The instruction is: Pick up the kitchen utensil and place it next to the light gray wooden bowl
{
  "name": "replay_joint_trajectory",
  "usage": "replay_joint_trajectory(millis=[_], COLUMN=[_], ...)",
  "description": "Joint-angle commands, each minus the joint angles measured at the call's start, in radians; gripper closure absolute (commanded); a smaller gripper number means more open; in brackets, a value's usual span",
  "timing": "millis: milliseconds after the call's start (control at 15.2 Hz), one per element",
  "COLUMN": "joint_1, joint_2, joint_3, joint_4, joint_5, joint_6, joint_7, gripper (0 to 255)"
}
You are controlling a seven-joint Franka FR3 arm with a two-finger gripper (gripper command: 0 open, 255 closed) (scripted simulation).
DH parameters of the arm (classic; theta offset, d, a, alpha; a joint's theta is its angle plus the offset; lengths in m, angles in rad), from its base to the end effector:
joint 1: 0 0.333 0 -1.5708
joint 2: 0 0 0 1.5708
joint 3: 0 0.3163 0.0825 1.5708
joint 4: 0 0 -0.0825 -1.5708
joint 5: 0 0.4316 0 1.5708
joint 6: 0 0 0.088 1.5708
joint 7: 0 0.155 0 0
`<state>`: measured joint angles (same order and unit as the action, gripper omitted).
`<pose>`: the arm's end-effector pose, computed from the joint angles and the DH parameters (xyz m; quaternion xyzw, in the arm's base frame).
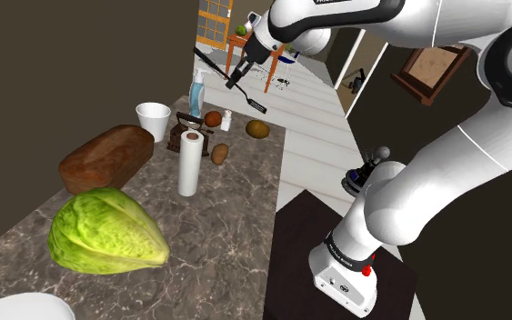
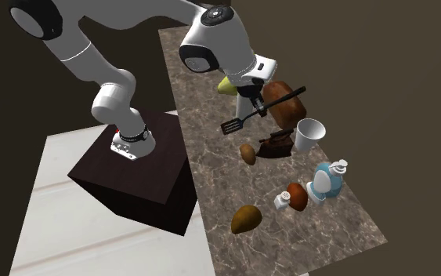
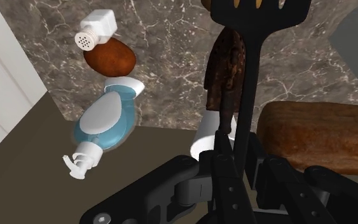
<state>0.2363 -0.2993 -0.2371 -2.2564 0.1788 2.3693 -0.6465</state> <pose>0.5605 0.0043 0.4631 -0.9391 -0.2593 -0.2219 0.0402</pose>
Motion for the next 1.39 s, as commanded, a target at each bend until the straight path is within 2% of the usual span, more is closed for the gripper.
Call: replay_joint_trajectory(millis=[0, 594, 924, 1320], joint_1=[-0.002, -0.007, 0.002, 0.02], joint_2=[-0.003, -0.017, -0.15, -0.287], joint_3=[0.002, 0.009, 0.102, 0.22], joint_4=[0.025, 0.131, 0.003, -0.113], joint_5=[-0.006, -0.025, -0.064, -0.076], joint_6=[-0.028, -0.146, -0.134, -0.143], joint_7=[0.008, 0.037, 0.16, 0.304], gripper=[255, 255, 255, 255])
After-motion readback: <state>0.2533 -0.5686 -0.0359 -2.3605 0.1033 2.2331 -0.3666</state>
